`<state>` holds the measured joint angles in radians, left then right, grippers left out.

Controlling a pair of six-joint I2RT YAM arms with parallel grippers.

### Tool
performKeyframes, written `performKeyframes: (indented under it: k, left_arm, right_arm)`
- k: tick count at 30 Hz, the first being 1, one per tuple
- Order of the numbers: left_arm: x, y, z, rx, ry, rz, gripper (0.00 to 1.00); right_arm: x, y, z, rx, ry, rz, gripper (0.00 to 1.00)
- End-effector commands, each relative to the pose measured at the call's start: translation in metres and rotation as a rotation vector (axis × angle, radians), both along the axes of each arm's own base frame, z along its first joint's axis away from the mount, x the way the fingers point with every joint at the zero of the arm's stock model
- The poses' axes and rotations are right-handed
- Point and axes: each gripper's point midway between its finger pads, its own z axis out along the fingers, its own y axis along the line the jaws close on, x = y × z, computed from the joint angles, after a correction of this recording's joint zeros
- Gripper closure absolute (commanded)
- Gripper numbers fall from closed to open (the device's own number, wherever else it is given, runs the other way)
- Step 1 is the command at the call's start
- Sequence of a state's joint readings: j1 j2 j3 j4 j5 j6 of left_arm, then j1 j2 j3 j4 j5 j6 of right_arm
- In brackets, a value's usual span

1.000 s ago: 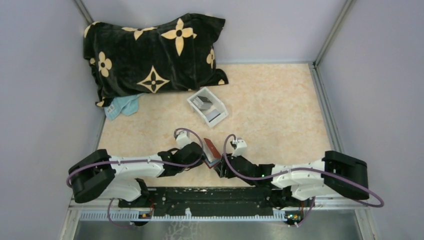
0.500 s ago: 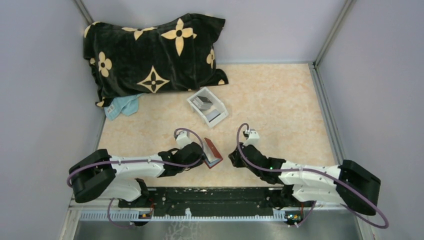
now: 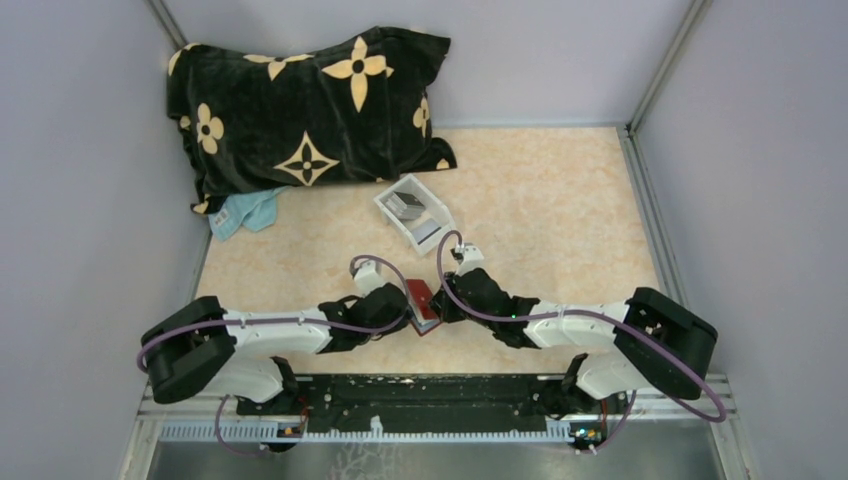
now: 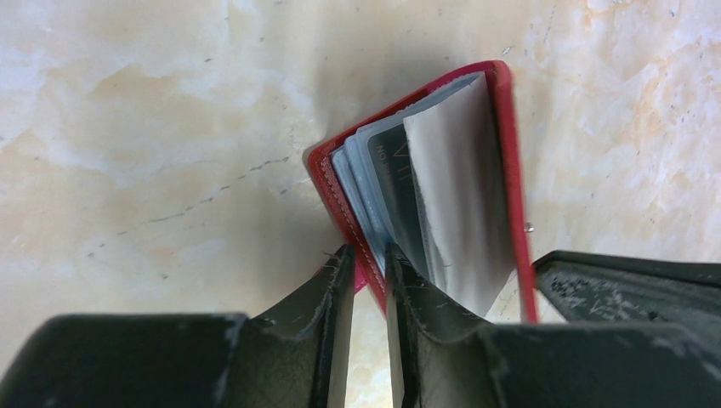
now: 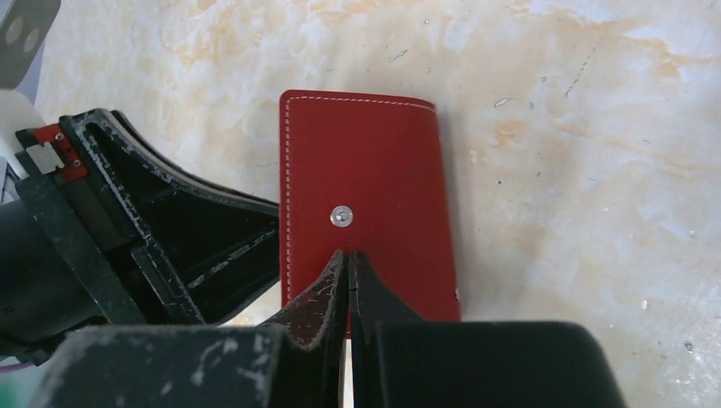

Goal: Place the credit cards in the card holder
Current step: Close the card holder at the center of the board.

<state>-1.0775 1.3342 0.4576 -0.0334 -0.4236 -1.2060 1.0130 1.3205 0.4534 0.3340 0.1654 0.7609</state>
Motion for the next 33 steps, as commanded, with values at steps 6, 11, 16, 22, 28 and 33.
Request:
performKeyframes:
  k: [6,11,16,22,28,33]
  left_arm:
    - [-0.024,0.058,-0.065,0.316,0.168,-0.066,0.72]
    - [-0.007,0.057,-0.060,0.333,0.154,-0.075,0.72]
    - [0.006,0.059,-0.053,0.330,0.148,-0.068,0.71]
    - [0.022,0.060,-0.034,0.351,0.117,-0.065,0.67]
    - [0.034,0.053,-0.012,0.350,0.072,-0.072,0.64]
    - [0.035,0.056,-0.009,0.360,0.067,-0.067,0.64]
  right_arm:
    - [-0.005,0.024,0.014,0.059,-0.025,0.063,0.99]
    - [-0.004,0.020,0.003,0.036,-0.016,0.038,0.99]
    - [-0.001,0.018,-0.012,0.006,-0.001,0.022,0.99]
    - [0.000,0.014,-0.033,-0.024,0.039,0.004,1.00]
    - [0.001,0.011,-0.044,-0.029,0.067,-0.012,1.00]
    - [0.000,0.013,-0.038,-0.024,0.067,0.003,1.00]
